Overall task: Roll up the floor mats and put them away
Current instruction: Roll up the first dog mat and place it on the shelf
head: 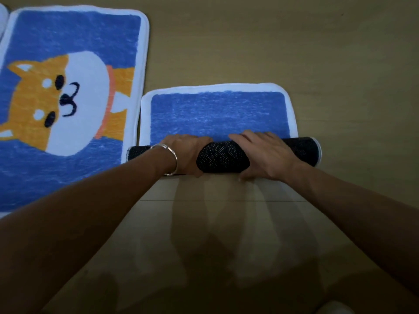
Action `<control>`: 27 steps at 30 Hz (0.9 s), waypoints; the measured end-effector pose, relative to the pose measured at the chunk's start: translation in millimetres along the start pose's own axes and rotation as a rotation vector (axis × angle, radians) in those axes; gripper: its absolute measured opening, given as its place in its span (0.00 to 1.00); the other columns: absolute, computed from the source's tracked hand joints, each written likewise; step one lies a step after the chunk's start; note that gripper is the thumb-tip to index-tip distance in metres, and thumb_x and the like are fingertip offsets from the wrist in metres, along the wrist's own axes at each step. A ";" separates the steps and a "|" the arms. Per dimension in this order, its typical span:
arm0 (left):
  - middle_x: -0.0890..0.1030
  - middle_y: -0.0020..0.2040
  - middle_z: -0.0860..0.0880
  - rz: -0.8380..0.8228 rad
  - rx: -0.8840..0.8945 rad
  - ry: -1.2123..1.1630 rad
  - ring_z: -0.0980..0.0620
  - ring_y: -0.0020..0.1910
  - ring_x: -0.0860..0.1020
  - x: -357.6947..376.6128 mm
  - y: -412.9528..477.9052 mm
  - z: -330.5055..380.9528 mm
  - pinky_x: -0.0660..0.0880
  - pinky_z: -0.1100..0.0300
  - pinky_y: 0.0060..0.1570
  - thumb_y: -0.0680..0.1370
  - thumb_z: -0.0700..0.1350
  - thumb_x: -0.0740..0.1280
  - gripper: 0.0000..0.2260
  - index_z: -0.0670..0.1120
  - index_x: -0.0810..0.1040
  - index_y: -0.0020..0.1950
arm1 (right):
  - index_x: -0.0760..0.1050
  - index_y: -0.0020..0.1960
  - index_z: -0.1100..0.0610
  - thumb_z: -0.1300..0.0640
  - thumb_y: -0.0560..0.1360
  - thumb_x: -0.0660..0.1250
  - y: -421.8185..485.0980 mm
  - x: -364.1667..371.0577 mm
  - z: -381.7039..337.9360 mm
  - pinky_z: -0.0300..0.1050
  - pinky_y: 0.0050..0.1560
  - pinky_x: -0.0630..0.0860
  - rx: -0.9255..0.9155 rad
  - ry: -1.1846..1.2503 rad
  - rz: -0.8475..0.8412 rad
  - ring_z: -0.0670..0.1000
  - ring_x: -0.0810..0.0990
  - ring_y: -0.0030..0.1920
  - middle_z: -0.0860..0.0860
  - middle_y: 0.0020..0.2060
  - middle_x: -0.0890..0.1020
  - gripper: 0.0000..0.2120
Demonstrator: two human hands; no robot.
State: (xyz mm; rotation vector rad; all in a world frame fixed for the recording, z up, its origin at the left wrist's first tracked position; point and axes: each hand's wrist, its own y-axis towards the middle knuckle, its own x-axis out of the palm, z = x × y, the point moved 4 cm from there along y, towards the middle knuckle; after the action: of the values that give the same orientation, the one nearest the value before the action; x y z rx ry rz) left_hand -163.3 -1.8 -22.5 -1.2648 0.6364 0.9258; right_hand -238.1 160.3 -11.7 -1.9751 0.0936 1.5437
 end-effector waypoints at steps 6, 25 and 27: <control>0.70 0.64 0.51 0.042 0.031 0.109 0.47 0.61 0.73 1.8 -9.8 0.2 0.71 0.52 0.49 0.65 0.66 0.72 0.46 0.60 0.49 0.76 | 0.64 0.65 0.50 0.44 0.66 0.71 10.3 -4.7 -3.1 0.48 0.49 0.69 0.053 0.038 -0.015 0.54 0.76 0.53 0.50 0.54 0.75 0.31; 0.68 0.67 0.48 0.143 0.019 0.190 0.44 0.61 0.71 9.8 -14.6 7.6 0.70 0.48 0.55 0.62 0.70 0.70 0.53 0.56 0.45 0.77 | 0.65 0.60 0.46 0.42 0.62 0.71 17.4 -2.9 -5.0 0.46 0.41 0.68 0.040 0.130 -0.121 0.53 0.77 0.49 0.46 0.48 0.76 0.30; 0.72 0.61 0.48 0.154 -0.010 0.167 0.43 0.57 0.74 8.1 -12.6 9.9 0.72 0.50 0.48 0.66 0.67 0.69 0.43 0.57 0.53 0.75 | 0.63 0.64 0.46 0.41 0.62 0.72 14.4 -0.4 -6.9 0.48 0.48 0.70 0.030 0.124 -0.103 0.53 0.75 0.55 0.48 0.53 0.74 0.34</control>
State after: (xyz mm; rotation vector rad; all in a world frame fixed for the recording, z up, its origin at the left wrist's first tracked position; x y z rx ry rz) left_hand -149.2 9.3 -20.7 -1.3248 0.8710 0.9567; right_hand -238.4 145.1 -16.6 -2.0189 0.0647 1.3476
